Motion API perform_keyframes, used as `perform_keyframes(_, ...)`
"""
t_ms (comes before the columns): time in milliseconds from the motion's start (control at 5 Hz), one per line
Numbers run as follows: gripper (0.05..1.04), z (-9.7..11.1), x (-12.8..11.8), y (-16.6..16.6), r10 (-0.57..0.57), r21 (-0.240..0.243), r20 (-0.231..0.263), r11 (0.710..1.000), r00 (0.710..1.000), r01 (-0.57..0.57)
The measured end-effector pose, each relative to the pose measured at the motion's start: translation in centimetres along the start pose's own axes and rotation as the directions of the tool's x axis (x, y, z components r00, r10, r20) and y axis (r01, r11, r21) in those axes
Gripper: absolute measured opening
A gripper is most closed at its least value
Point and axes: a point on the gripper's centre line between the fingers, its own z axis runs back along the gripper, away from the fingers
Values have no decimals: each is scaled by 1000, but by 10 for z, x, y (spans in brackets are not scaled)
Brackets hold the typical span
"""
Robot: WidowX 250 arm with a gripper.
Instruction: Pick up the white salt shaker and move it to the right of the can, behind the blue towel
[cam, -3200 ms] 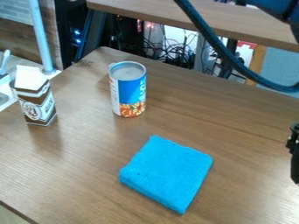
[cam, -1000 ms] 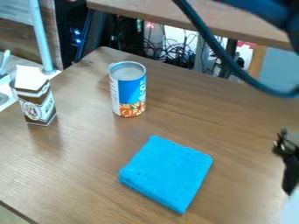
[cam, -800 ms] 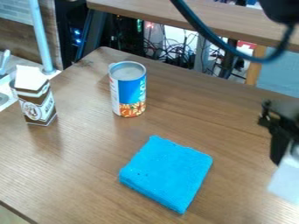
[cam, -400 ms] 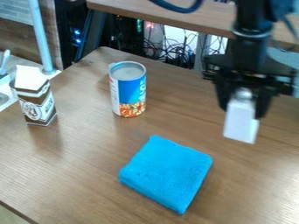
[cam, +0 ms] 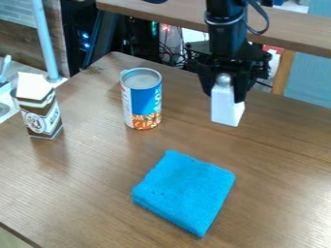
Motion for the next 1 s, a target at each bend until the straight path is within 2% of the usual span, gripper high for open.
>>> perform_keyframes(200,643,-22,0,12,-19,13,-40,1000,999,20)
perform_keyframes(400,643,-54,8,18,-86,10,-63,996,994,87)
perform_keyframes(600,643,-71,12,18,-126,9,-76,992,989,127)
perform_keyframes(800,691,-75,19,28,-119,7,-76,993,990,119)
perform_keyframes(1000,966,-74,18,40,-87,-9,-89,996,992,86)
